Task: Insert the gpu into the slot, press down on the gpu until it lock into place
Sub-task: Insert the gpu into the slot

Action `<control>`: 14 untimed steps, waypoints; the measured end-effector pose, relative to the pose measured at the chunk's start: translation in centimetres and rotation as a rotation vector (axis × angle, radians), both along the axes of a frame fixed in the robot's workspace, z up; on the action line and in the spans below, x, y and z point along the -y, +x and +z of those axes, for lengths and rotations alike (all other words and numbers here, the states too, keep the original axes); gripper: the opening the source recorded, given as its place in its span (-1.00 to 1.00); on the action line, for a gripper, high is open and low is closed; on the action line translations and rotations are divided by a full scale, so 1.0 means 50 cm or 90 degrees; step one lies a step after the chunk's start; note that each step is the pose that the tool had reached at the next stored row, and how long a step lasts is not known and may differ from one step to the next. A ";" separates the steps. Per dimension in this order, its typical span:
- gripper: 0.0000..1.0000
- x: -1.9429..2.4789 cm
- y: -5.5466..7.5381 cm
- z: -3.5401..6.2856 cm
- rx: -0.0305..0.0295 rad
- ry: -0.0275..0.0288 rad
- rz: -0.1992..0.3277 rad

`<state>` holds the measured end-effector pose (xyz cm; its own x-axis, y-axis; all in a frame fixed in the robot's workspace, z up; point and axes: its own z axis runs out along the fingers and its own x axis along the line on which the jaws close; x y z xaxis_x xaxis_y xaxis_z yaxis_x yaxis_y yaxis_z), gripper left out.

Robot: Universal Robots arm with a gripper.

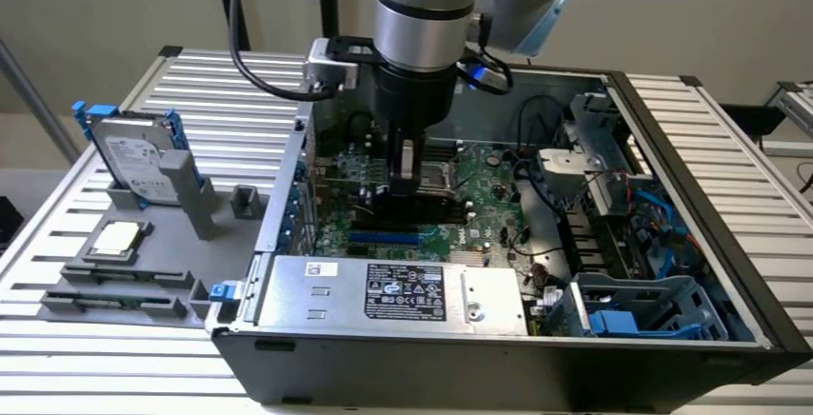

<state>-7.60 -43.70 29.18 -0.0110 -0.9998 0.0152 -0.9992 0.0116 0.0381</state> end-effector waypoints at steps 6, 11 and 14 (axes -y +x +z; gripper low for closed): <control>-0.47 0.0008 -0.002 -0.022 0.0005 0.0011 0.000; -0.47 0.0009 -0.005 -0.038 0.0019 0.0081 0.000; -0.47 0.0016 -0.008 -0.044 0.0028 0.0214 0.000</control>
